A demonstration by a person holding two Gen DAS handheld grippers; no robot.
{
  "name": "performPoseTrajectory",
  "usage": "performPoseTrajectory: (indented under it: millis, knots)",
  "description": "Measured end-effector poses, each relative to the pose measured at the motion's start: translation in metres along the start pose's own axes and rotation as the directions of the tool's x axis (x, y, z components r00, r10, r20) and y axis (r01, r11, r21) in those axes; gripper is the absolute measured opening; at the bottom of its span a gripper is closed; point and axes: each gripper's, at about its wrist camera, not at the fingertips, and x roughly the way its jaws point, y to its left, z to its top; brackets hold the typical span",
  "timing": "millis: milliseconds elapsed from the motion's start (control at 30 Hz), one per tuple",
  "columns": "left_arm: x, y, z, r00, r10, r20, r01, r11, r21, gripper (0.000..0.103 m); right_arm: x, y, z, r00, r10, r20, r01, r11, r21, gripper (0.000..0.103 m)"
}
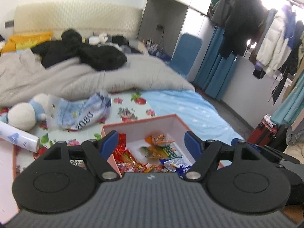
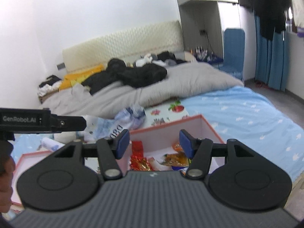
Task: Organize snacks
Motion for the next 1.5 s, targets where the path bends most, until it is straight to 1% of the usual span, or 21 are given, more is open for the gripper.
performPoseTrajectory:
  millis: [167, 367, 567, 733, 900, 967, 1100, 1300, 1500]
  knots:
    - [-0.052, -0.012, -0.012, 0.998, -0.01, 0.058, 0.01, 1.0, 0.015, 0.08, -0.046, 0.013, -0.002, 0.998, 0.017, 0.057, -0.016, 1.0, -0.011, 0.06]
    - [-0.103, -0.021, -0.036, 0.995, -0.019, 0.093, 0.014, 0.999, 0.051, 0.08, -0.089, 0.026, -0.011, 0.994, 0.008, 0.111, -0.007, 1.0, -0.005, 0.06]
    - [-0.136, -0.018, -0.066, 0.994, -0.019, 0.103, 0.015, 0.999, 0.043, 0.08, -0.118, 0.036, -0.03, 0.993, -0.002, 0.121, 0.004, 1.0, -0.017, 0.06]
    - [-0.152, -0.017, -0.093, 0.996, -0.009, 0.091, 0.003, 0.998, 0.059, 0.08, -0.136, 0.039, -0.051, 0.995, -0.017, 0.102, 0.018, 1.0, -0.011, 0.06]
    - [-0.155, -0.018, -0.122, 0.997, 0.022, 0.069, -0.026, 0.998, 0.06, 0.08, -0.147, 0.04, -0.073, 0.996, -0.019, 0.086, 0.019, 1.0, -0.004, 0.06]
    - [-0.155, -0.015, -0.131, 0.998, 0.023, 0.057, -0.026, 0.999, 0.047, 0.08, -0.147, 0.04, -0.082, 0.997, -0.022, 0.068, 0.023, 1.0, -0.007, 0.06]
    - [-0.158, -0.011, -0.148, 0.998, 0.047, 0.041, -0.049, 0.998, 0.039, 0.08, -0.144, 0.039, -0.095, 0.999, -0.023, 0.025, 0.024, 1.0, -0.003, 0.06]
    - [-0.149, -0.002, -0.157, 0.998, 0.067, 0.01, -0.067, 0.998, 0.015, 0.08, -0.136, 0.037, -0.109, 1.0, -0.021, -0.02, 0.022, 1.0, 0.008, 0.06]
    - [-0.133, 0.006, -0.154, 0.997, 0.082, -0.003, -0.082, 0.997, 0.009, 0.08, -0.125, 0.035, -0.113, 0.998, -0.032, -0.049, 0.032, 0.999, 0.003, 0.06]
